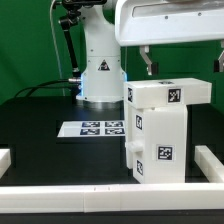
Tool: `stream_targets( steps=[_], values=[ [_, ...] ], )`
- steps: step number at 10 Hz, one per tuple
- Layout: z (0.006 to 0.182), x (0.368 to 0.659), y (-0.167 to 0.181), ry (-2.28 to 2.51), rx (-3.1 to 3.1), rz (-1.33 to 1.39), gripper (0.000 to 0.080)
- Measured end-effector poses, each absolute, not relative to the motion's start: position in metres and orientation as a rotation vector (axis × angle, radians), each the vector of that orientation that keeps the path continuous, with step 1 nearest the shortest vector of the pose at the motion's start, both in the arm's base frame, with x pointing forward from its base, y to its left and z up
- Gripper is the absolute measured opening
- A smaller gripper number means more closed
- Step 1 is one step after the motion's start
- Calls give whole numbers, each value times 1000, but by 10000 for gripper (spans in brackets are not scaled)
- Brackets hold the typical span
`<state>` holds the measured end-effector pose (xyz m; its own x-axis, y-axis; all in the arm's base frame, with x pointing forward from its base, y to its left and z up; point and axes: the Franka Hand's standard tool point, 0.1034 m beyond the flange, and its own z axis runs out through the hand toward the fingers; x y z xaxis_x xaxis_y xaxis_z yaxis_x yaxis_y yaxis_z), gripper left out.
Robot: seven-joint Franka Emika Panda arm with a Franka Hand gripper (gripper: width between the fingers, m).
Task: Assemble cabinet
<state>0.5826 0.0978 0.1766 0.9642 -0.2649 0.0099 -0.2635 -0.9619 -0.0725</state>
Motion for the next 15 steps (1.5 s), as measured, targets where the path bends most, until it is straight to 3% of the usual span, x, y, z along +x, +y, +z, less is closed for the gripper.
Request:
stream_targets(
  steps=[15],
  values=[
    [171,579,85,-1668,-2694,-36,796]
  ],
)
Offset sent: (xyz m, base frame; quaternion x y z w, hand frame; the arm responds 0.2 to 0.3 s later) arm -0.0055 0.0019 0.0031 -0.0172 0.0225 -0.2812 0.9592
